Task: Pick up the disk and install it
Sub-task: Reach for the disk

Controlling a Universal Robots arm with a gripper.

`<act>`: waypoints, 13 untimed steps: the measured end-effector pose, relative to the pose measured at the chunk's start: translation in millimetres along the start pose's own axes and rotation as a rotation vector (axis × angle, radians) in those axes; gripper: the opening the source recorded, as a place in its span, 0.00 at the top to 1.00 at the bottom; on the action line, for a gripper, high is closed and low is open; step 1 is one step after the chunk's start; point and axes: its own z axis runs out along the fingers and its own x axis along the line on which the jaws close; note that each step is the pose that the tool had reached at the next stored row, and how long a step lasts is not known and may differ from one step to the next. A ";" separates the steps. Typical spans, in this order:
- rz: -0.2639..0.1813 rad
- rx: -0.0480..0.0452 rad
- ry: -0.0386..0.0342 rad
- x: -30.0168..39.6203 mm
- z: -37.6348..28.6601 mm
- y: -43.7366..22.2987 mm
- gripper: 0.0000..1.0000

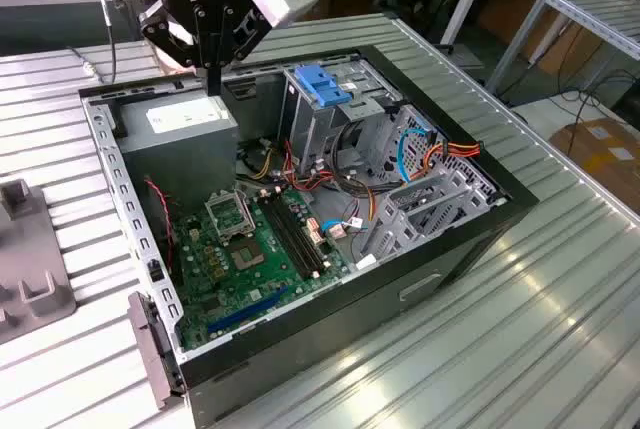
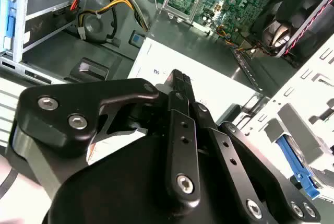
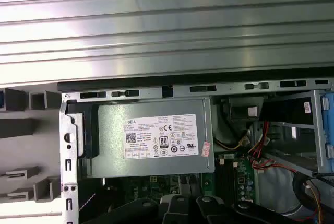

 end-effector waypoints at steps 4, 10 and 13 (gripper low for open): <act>0.000 0.0000 0.0000 1.4 0.0 -0.1 0.90; 0.000 0.0000 0.0000 5.6 -0.2 -0.4 0.90; 0.000 0.0001 0.0000 7.9 -0.2 -0.6 0.90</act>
